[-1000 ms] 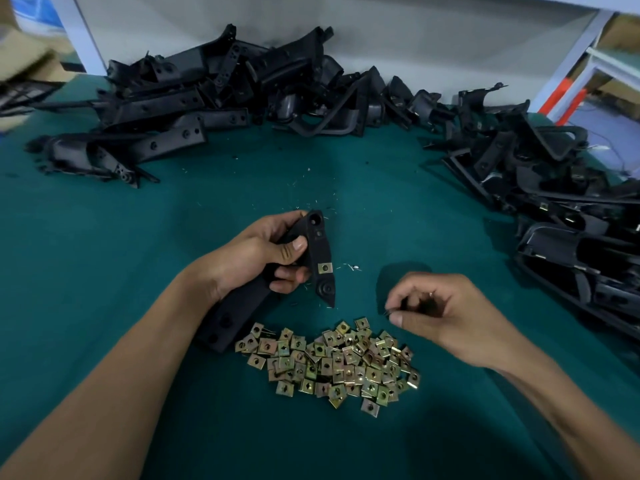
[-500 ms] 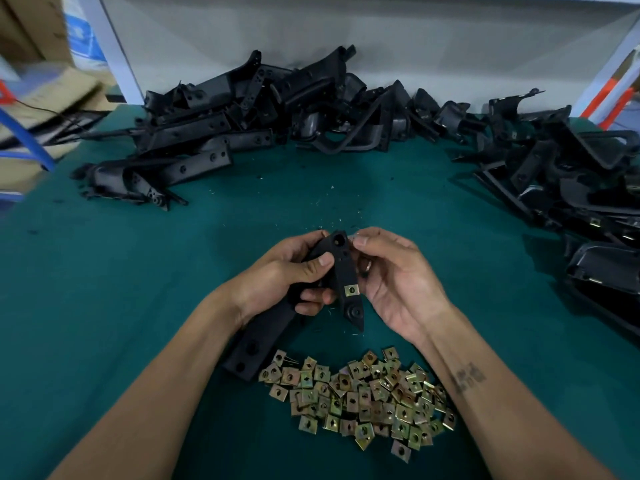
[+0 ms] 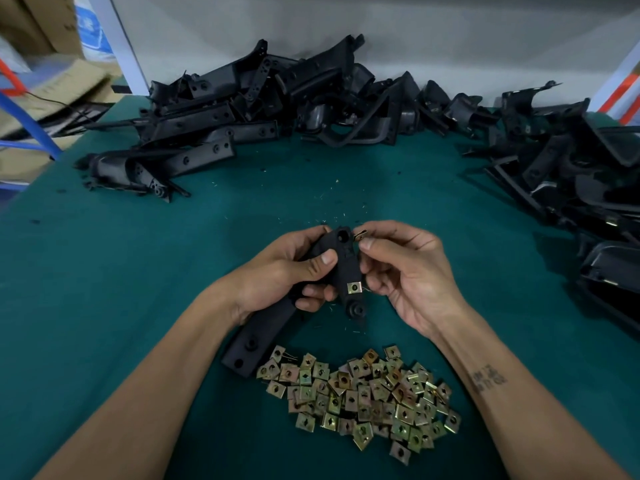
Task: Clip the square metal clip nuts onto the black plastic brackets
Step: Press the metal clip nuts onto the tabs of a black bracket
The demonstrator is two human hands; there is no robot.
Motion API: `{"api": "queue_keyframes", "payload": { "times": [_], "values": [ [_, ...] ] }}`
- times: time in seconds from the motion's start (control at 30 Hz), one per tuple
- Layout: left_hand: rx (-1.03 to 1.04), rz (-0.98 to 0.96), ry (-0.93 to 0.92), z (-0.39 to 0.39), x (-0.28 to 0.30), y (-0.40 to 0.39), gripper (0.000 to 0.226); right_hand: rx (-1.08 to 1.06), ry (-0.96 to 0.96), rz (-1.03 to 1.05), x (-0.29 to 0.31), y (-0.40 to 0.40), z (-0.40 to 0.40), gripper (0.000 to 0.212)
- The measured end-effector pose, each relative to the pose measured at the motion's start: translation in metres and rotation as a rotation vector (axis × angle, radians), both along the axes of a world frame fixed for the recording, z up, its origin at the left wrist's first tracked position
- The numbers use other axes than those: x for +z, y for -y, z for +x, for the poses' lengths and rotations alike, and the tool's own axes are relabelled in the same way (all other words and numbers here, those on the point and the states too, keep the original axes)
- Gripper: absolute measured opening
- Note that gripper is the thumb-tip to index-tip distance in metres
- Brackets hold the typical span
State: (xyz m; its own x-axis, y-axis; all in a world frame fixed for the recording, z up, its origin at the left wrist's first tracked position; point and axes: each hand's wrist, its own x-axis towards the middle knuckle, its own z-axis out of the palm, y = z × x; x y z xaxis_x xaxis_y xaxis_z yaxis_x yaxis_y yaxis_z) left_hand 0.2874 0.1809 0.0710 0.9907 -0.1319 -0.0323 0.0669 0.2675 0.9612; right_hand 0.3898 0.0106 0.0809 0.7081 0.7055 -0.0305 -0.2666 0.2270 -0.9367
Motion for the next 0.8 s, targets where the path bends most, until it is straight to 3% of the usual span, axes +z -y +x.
{"api": "queue_keyframes", "payload": {
  "times": [0.1, 0.23, 0.5, 0.67, 0.8],
  "values": [
    [-0.004, 0.001, -0.006, -0.001, 0.002, 0.001, 0.026, -0.039, 0.069, -0.012, 0.001, 0.001, -0.002, 0.023],
    [-0.003, -0.007, -0.018, -0.001, 0.002, 0.002, 0.038, -0.069, 0.16, -0.018, 0.004, -0.001, -0.005, 0.018],
    [0.069, -0.234, 0.001, -0.003, 0.003, 0.001, 0.017, -0.175, 0.543, -0.149, -0.005, 0.001, -0.005, 0.013],
    [0.069, -0.252, 0.052, -0.003, 0.006, 0.001, 0.039, -0.308, 1.045, -0.193, -0.007, 0.0, 0.0, 0.015],
    [0.076, -0.298, 0.03, -0.002, 0.003, -0.002, 0.053, -0.267, 1.209, -0.173, -0.001, 0.007, 0.007, 0.016]
  ]
}}
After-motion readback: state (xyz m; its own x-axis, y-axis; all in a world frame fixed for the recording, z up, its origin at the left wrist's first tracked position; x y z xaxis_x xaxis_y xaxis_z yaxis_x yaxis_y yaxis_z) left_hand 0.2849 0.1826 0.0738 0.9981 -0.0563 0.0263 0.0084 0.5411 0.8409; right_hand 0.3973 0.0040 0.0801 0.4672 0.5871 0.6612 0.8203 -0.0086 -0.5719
